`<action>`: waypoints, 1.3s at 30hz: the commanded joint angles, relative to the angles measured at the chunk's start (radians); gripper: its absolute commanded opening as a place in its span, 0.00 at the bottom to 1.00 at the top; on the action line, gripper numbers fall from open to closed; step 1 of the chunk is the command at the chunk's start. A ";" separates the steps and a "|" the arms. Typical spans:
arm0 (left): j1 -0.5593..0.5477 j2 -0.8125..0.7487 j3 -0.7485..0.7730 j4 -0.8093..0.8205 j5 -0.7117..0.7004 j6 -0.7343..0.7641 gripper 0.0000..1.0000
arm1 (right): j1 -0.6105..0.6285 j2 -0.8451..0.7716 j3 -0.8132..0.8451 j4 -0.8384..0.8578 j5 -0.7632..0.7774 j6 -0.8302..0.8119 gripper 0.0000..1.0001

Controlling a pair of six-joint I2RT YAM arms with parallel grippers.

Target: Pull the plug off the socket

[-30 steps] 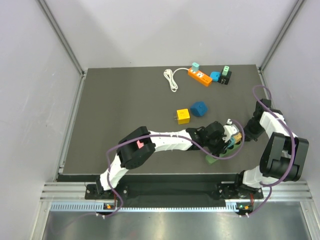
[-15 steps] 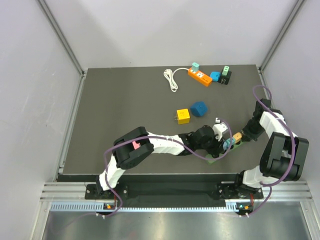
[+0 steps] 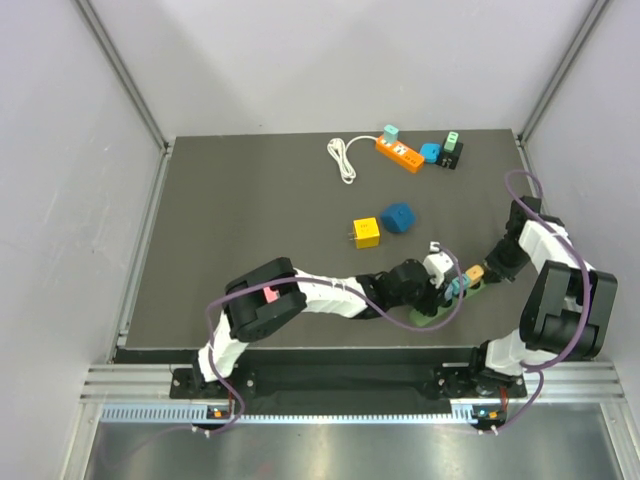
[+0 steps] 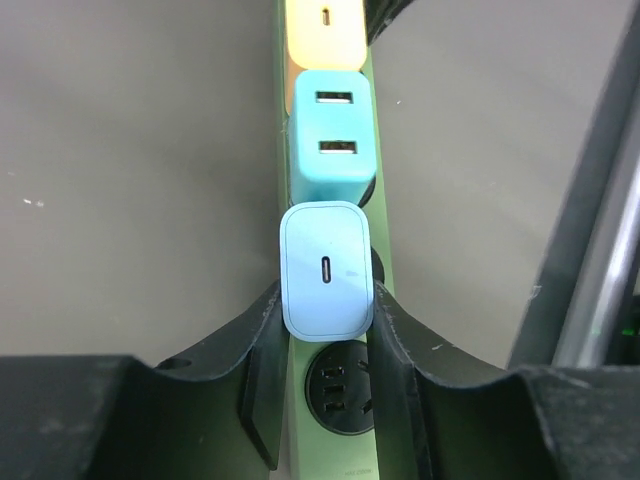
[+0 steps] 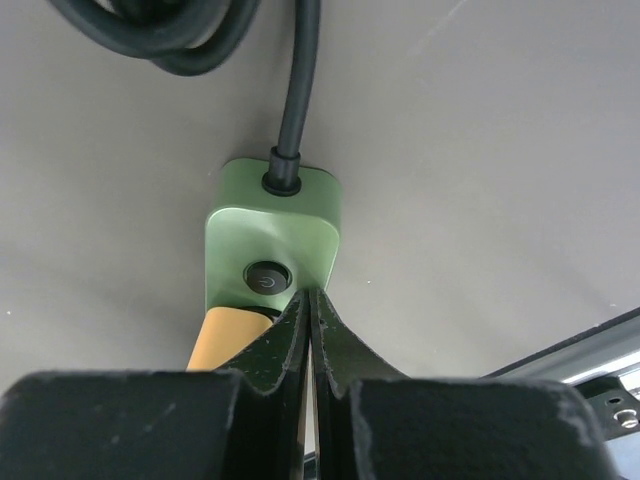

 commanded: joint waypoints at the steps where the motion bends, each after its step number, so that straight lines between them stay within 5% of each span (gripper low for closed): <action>1: 0.033 -0.181 -0.021 0.088 0.125 -0.108 0.00 | 0.000 0.129 -0.097 0.125 0.062 0.013 0.00; 8: -0.100 -0.154 0.099 -0.123 -0.193 0.268 0.00 | -0.002 0.125 -0.093 0.122 0.055 0.008 0.00; 14: -0.093 -0.135 0.098 -0.143 0.019 0.283 0.00 | 0.000 0.109 -0.087 0.118 0.041 0.000 0.00; 17: -0.050 -0.129 0.088 -0.109 0.189 0.149 0.00 | 0.000 0.091 -0.077 0.106 0.021 -0.012 0.00; 22: -0.028 -0.102 0.087 -0.107 0.186 0.113 0.00 | 0.000 -0.025 -0.042 0.047 0.019 -0.024 0.00; 34: -0.024 -0.109 0.052 -0.124 0.056 0.144 0.00 | -0.005 -0.214 0.025 -0.043 -0.046 -0.073 0.50; 39: -0.024 -0.109 0.061 -0.135 0.058 0.150 0.00 | -0.008 -0.145 0.009 0.009 -0.073 -0.078 0.44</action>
